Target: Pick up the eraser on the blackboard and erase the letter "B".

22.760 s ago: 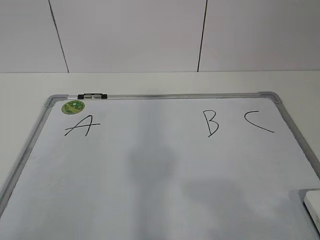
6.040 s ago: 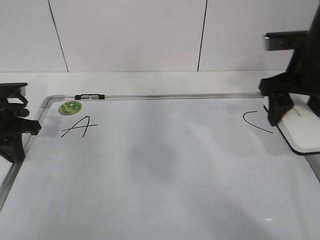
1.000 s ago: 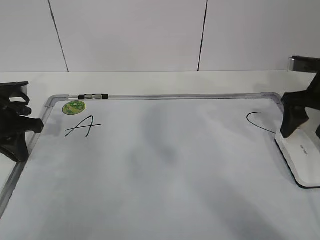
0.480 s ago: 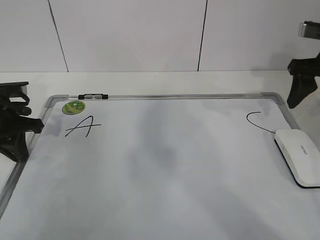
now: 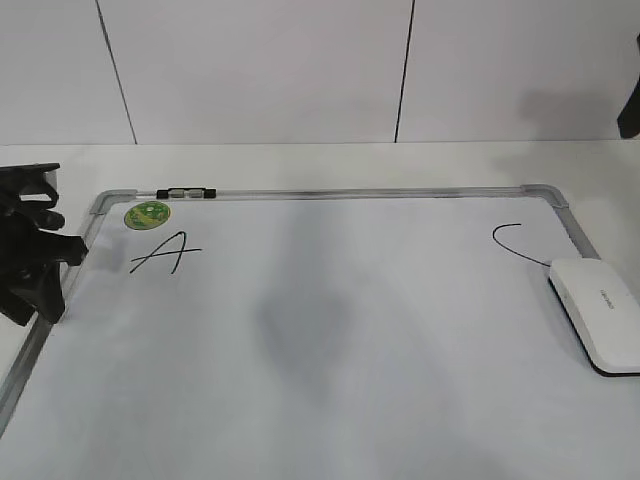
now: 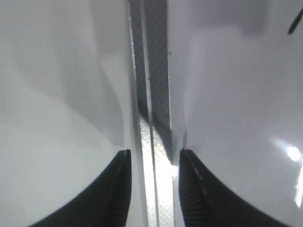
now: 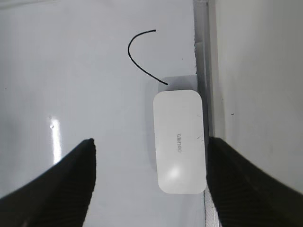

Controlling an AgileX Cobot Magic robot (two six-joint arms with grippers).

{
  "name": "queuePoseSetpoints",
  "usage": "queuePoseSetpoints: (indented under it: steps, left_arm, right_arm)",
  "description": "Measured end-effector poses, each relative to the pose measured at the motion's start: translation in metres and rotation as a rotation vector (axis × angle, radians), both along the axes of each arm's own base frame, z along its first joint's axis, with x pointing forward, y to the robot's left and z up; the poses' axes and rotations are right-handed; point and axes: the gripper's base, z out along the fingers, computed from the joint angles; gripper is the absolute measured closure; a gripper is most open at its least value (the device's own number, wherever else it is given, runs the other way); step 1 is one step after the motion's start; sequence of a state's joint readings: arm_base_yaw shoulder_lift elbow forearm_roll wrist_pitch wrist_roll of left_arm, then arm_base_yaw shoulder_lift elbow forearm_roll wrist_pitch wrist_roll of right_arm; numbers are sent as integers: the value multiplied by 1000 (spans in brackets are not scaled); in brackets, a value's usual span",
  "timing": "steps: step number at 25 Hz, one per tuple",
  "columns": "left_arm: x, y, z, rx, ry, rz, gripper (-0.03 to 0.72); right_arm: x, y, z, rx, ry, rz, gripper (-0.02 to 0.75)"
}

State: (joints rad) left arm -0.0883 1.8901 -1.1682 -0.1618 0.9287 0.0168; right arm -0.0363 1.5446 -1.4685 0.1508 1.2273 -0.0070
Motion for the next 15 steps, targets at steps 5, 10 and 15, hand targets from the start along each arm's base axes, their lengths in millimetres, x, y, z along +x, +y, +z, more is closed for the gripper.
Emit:
queuePoseSetpoints:
  steps: [5, 10, 15]
  left_arm:
    - [4, 3, 18, 34, -15, -34, 423]
    - [-6, 5, 44, 53, 2, -57, 423]
    - [-19, 9, 61, 86, 52, -80, 424]
  right_arm:
    - [-30, 1, 36, 2, -109, -5, 180]
    - [-65, 3, 68, -2, -223, -2, 184]
    - [-105, 4, 97, -7, -346, -1, 185]
